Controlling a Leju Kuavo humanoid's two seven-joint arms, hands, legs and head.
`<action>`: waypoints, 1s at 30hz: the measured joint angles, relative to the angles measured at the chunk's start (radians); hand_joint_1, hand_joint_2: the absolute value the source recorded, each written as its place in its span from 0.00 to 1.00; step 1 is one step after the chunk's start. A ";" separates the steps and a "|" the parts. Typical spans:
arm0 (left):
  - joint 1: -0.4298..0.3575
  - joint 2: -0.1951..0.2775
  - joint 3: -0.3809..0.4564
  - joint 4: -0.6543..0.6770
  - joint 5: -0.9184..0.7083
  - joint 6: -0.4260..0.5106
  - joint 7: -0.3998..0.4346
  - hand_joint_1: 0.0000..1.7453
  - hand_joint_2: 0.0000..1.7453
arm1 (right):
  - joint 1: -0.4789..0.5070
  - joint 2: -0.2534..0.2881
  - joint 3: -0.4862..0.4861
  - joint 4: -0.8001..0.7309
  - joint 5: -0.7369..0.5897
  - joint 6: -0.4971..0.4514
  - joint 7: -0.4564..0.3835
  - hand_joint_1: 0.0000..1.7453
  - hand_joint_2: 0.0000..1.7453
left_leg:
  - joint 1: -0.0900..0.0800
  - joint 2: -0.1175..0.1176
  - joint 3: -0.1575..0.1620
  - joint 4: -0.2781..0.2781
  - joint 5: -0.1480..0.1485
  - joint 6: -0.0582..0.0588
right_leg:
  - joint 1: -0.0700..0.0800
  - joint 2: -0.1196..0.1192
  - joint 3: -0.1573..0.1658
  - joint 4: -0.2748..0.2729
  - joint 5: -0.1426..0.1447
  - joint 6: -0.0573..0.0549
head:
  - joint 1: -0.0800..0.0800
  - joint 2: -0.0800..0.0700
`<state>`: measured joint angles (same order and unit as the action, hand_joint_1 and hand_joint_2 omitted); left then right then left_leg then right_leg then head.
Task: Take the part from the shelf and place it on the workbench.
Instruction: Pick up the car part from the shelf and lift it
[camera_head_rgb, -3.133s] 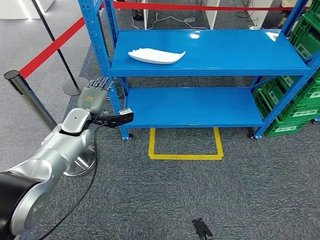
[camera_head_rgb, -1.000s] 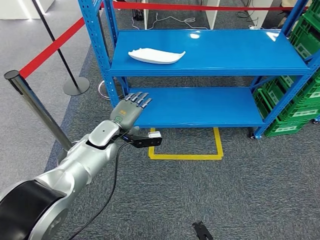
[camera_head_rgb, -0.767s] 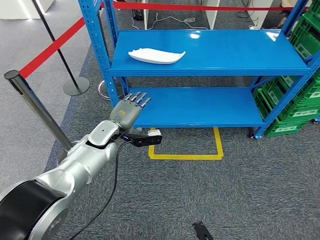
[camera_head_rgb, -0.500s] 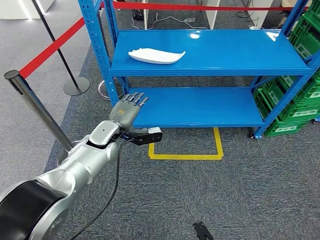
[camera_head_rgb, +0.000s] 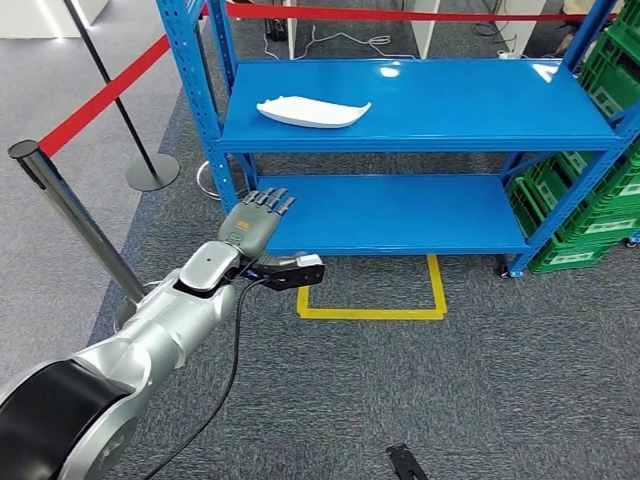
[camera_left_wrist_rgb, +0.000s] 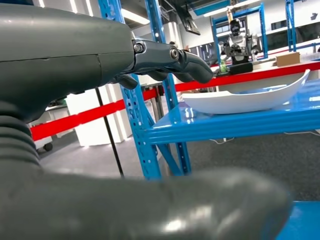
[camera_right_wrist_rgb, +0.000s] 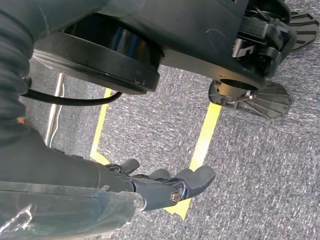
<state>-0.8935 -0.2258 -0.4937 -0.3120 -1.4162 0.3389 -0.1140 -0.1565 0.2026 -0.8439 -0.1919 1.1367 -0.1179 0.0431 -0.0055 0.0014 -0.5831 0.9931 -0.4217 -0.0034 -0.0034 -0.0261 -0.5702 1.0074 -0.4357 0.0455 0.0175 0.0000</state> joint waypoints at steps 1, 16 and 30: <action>-0.001 0.000 0.000 0.000 -0.001 -0.002 0.002 0.00 0.00 | 0.000 0.000 0.000 0.000 0.000 0.000 0.000 0.00 1.00 | 0.000 0.000 0.000 0.000 0.000 0.000 | 0.000 0.000 0.000 0.000 0.000 0.000 | 0.000 0.000; -0.008 0.000 -0.001 0.000 -0.006 -0.016 0.012 0.00 0.00 | 0.000 0.000 -0.001 0.000 0.002 0.000 0.000 0.00 1.00 | 0.000 0.000 0.000 0.000 0.000 0.000 | 0.000 0.000 0.000 0.000 0.000 0.000 | 0.000 0.000; -0.010 0.000 -0.004 0.000 -0.005 -0.026 0.015 0.00 0.00 | -0.001 0.000 -0.001 0.000 0.006 0.000 0.000 0.00 1.00 | 0.000 0.000 0.000 0.000 0.000 0.000 | 0.000 0.000 0.000 0.000 0.000 0.000 | 0.000 0.000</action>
<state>-0.9035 -0.2255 -0.4974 -0.3120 -1.4215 0.3131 -0.0992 -0.1570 0.2026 -0.8450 -0.1919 1.1422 -0.1179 0.0431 -0.0055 0.0014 -0.5831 0.9931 -0.4217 -0.0034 -0.0034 -0.0261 -0.5702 1.0075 -0.4357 0.0455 0.0175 0.0000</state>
